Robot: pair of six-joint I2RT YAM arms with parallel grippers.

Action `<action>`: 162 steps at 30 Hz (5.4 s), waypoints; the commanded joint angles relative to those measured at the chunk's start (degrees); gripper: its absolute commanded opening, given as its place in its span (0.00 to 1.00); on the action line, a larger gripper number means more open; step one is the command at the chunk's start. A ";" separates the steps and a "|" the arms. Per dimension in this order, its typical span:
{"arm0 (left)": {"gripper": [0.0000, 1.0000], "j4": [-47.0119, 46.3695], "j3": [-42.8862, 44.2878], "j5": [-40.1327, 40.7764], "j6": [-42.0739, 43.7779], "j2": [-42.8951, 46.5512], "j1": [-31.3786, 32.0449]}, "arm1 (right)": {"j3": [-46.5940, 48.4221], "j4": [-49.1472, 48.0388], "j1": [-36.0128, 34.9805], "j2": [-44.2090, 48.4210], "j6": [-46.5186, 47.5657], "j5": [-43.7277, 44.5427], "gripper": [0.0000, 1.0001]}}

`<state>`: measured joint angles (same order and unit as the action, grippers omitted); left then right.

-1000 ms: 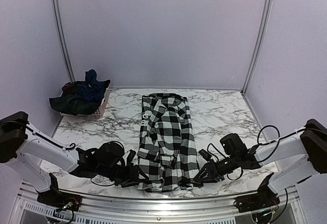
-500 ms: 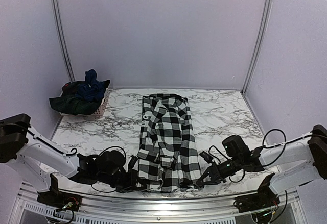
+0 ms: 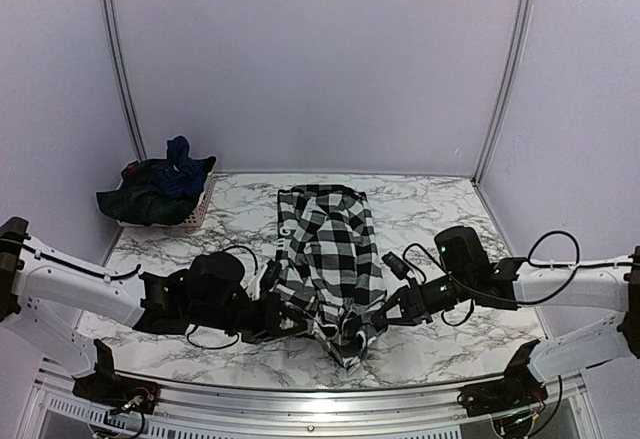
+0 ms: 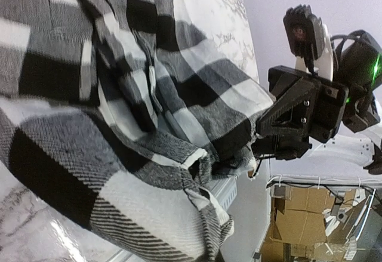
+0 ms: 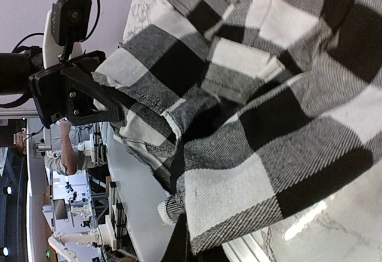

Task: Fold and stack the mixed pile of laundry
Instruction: Pick up the rectangle-folded shirt from the center of the board, then fold the rectangle-folded shirt at the center of the board, then pick up the 2/3-rectangle-folded shirt from the center of the board, then fold the 2/3-rectangle-folded shirt at the center of the board.

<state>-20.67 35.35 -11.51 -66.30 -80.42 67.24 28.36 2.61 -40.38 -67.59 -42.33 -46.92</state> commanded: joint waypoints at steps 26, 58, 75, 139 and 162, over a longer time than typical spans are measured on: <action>0.00 19.05 48.05 -19.85 20.73 -40.10 -37.76 | 54.48 2.27 24.20 -54.00 10.09 -5.42 0.00; 0.51 26.35 52.40 -16.80 31.10 -36.68 -36.63 | 65.00 8.95 22.02 -54.73 13.22 -9.08 0.16; 0.48 14.72 55.96 -22.41 23.75 -56.55 -35.86 | 68.53 4.23 20.13 -74.92 12.71 -8.76 0.19; 0.00 27.52 24.59 32.30 93.90 -16.35 8.95 | 53.45 19.60 7.78 -53.81 33.71 -8.11 0.35; 0.00 53.73 43.70 15.33 76.42 -12.05 5.52 | 37.28 11.61 -7.31 -52.12 33.81 -9.88 0.28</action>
<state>28.75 76.58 9.93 11.90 -95.18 75.90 70.32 16.71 -44.49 -121.34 -8.71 -58.26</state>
